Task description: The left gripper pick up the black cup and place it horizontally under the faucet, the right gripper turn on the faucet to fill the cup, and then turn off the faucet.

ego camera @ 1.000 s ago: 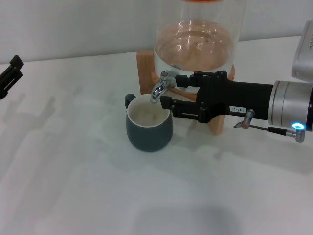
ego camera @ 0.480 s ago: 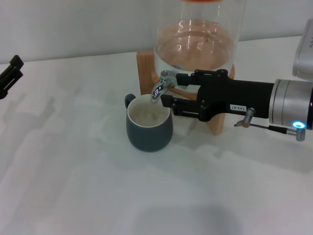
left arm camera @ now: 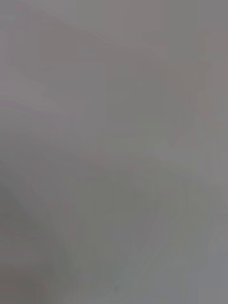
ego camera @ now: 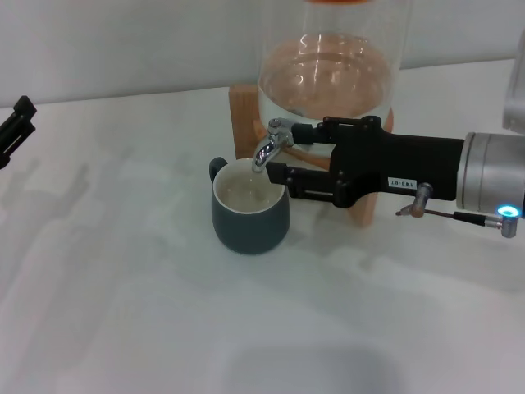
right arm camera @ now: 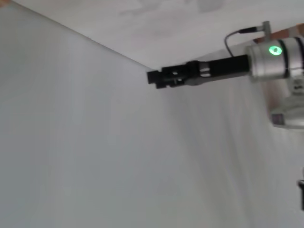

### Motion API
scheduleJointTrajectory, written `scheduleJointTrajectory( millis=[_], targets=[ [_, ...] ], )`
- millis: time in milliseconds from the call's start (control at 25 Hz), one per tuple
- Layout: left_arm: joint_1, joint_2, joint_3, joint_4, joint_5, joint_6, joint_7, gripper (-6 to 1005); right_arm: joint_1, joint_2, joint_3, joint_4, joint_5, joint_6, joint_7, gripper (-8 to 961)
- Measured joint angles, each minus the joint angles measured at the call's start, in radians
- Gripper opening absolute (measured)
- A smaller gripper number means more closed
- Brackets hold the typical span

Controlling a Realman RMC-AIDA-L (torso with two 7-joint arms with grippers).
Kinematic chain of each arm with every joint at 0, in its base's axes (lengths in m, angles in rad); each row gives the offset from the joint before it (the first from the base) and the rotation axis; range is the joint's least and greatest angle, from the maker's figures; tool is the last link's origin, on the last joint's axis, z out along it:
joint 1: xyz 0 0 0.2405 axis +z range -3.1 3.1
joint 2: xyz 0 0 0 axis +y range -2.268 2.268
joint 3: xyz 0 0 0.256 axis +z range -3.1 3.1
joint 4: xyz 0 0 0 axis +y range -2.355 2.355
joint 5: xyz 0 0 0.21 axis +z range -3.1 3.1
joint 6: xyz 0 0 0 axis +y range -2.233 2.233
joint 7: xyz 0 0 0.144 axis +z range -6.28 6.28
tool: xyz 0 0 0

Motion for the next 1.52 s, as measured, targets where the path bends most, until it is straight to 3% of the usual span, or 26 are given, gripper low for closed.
scheduleJointTrajectory(
  millis=[240, 640, 1080, 1400, 1520],
  targets=[
    [0.001, 0.0, 0.0, 0.0, 0.0, 0.0, 0.0, 890, -0.013, 0.0, 0.056, -0.018, 0.015, 0.078, -0.001, 678],
    [0.002, 0.0, 0.0, -0.001, 0.0, 0.0, 0.0, 889, -0.067, 0.002, 0.314, 0.06, 0.06, 0.188, -0.02, 677],
    [0.005, 0.0, 0.0, -0.008, -0.002, 0.008, 0.0, 889, -0.039, 0.001, 0.646, 0.336, 0.167, 0.359, -0.201, 678],
    [0.027, 0.0, 0.0, -0.009, 0.001, 0.002, 0.011, 889, 0.019, -0.004, 0.827, 0.614, 0.274, 0.439, -0.433, 683],
    [0.031, 0.0, 0.0, -0.009, 0.001, 0.001, 0.012, 889, 0.027, -0.006, 0.865, 0.651, 0.27, 0.451, -0.466, 682]
  ],
)
